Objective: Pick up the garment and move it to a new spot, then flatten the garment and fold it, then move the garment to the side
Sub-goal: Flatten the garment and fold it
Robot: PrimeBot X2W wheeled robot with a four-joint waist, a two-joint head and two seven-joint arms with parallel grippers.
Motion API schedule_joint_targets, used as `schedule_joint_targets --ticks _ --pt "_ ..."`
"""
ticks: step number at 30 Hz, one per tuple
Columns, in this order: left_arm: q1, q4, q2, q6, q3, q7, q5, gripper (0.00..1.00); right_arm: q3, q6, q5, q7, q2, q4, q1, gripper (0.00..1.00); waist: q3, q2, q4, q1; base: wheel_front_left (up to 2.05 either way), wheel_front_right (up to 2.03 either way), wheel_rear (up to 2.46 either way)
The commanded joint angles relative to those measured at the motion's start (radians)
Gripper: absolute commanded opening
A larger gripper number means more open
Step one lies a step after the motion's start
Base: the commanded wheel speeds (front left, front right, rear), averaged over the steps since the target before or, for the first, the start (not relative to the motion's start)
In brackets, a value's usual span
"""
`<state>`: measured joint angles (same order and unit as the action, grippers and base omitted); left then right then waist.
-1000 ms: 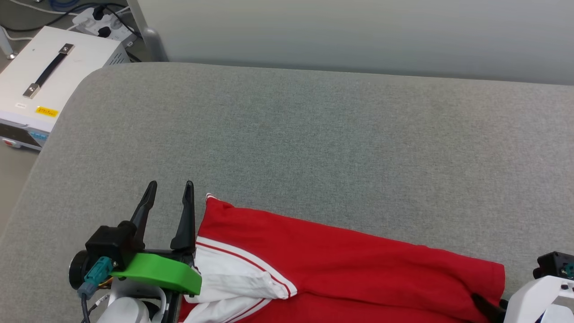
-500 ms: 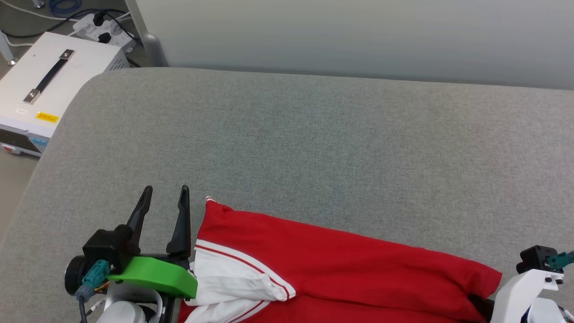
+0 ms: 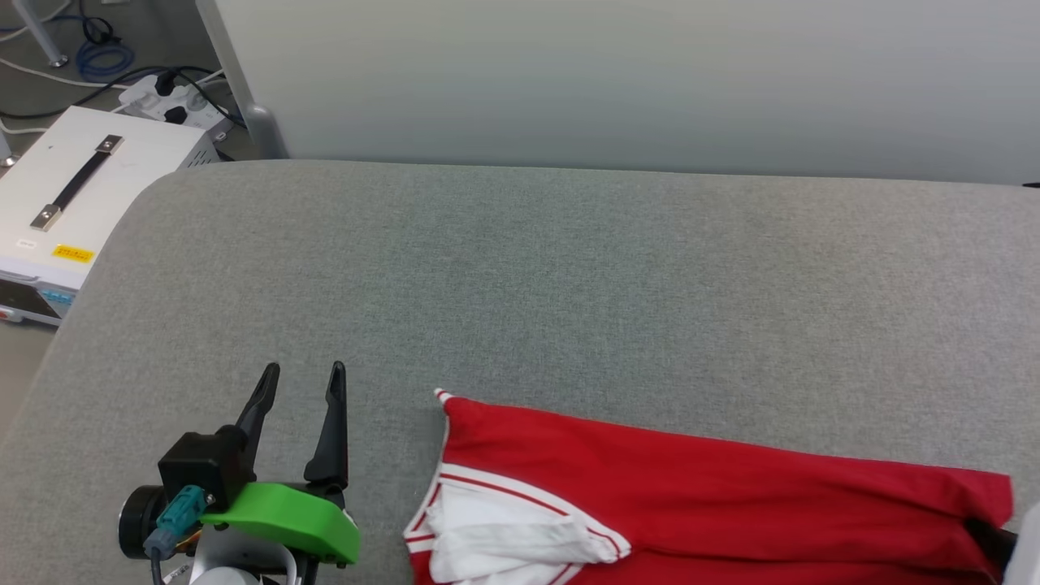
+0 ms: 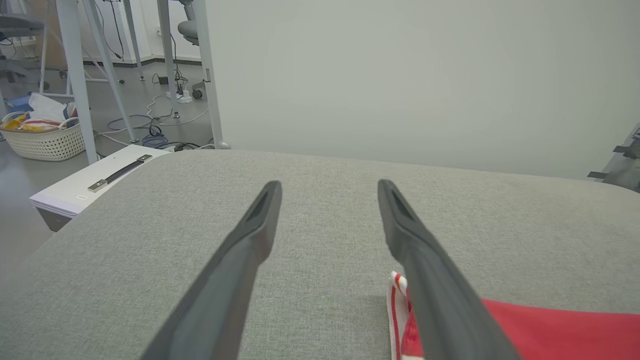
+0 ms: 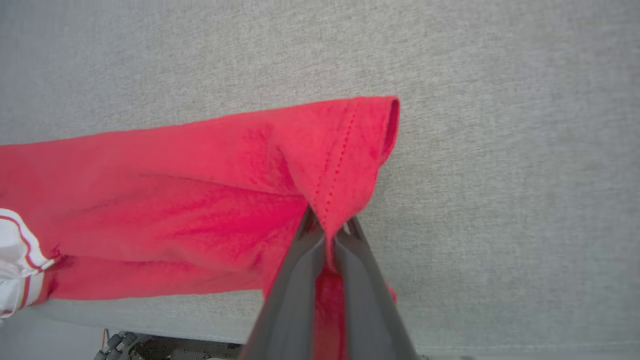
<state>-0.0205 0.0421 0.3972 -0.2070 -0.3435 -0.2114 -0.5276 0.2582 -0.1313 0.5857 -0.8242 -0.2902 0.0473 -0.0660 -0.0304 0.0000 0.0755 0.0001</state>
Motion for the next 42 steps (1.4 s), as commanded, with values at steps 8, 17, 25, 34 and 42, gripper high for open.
schedule_joint_targets --ticks 8,17,25,34,42 --pt "0.021 0.002 0.002 -0.011 -0.009 0.003 0.007 1.0 0.18 0.001 0.11 -0.178 0.096 -0.031 0.018 0.0 0.017 0.0 -0.023 -0.0001 0.0 0.0 0.0" --pt "0.011 -0.001 -0.002 -0.002 -0.022 -0.001 0.006 1.0 0.183 0.001 0.452 -0.425 0.238 0.0 0.059 0.0 0.028 0.0 -0.014 -0.0001 0.0 0.0 0.0" --pt "-0.019 -0.002 -0.004 0.006 -0.036 0.004 0.01 1.0 -0.055 0.001 0.717 -0.309 0.24 0.113 0.089 0.0 0.005 0.0 0.03 -0.0001 0.0 0.0 0.0" --pt "-0.079 -0.025 -0.03 0.03 -0.051 -0.01 0.01 1.0 -0.372 0.001 0.851 -0.104 0.24 0.145 0.174 0.0 -0.068 0.0 0.099 -0.0001 0.0 0.0 0.0" --pt "-0.121 -0.065 -0.052 0.055 -0.046 -0.034 0.009 1.0 -0.534 0.001 0.78 0.06 0.24 0.22 0.249 0.0 -0.125 0.0 0.131 -0.0001 0.0 0.0 0.0"
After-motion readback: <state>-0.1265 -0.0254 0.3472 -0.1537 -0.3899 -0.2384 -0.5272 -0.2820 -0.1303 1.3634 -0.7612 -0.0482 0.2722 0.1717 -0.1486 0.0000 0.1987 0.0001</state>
